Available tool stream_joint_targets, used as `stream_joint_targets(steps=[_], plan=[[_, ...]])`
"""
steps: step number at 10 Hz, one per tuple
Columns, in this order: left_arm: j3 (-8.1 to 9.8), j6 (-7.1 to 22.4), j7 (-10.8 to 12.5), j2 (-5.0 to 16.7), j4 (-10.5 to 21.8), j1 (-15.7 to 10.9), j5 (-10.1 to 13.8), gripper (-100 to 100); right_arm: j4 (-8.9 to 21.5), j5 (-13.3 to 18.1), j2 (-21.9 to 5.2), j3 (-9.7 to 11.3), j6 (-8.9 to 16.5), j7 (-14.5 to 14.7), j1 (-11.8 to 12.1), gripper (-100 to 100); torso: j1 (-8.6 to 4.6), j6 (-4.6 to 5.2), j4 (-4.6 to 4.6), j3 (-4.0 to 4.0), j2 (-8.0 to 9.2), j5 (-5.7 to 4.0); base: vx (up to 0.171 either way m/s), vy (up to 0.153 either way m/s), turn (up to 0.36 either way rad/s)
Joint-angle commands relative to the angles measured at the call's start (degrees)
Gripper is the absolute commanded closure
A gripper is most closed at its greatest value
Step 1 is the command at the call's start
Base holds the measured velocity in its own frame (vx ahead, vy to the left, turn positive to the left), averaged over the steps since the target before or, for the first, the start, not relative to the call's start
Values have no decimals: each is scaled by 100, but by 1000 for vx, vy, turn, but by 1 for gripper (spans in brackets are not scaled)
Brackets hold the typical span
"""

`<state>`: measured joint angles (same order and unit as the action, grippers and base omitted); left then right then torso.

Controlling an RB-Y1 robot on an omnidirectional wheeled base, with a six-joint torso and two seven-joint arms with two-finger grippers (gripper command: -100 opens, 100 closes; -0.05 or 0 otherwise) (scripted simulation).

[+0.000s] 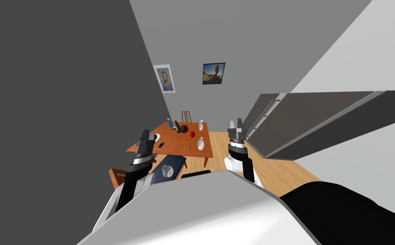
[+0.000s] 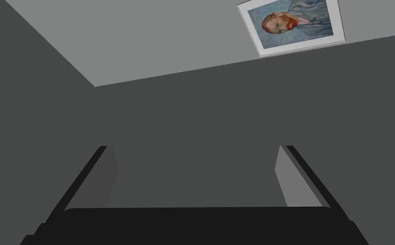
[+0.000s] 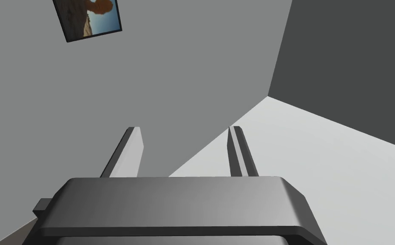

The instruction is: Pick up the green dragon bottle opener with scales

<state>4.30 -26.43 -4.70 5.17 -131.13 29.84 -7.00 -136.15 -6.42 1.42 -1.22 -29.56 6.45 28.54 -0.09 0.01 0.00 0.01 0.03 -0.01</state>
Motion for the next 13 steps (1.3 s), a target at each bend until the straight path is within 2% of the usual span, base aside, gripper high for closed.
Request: stream_joint_targets(steps=[1, 5, 6, 8, 10, 13], plan=[[-18, 135, -80, 188, 174, -67, -37, -100, 0, 0, 0, 0, 0, 0, 0, 0, 0, 0, 0, 0, 0, 0, -11, -35, -154], [-35, 373, -303, 516, 846, -218, -127, -100, 0, 0, 0, 0, 0, 0, 0, 0, -4, 0, 1, 1, 2, -2, -12, -38, -176], [-35, 373, -303, 516, 915, -218, -127, -100, 0, 0, 0, 0, 0, 0, 0, 0, -7, 0, 0, 0, 0, -2, -4, -32, -65], [-45, 512, -437, 638, 1343, -306, -182, -100, 0, 0, 0, 0, 0, 0, 0, 0, -3, 0, 0, 0, 0, -1, -10, -35, -195], [-50, 586, -507, 693, 1572, -352, -211, -100, 0, 0, 0, 0, 0, 0, 0, 0, -7, 0, 1, 2, 3, -2, -8, -40, -152], [-66, 821, -732, 856, 2211, -499, -302, -100, 0, 0, 0, -1, 0, 0, 1, 0, -3, -4, 1, 1, 1, -1, -6, -43, -202]])
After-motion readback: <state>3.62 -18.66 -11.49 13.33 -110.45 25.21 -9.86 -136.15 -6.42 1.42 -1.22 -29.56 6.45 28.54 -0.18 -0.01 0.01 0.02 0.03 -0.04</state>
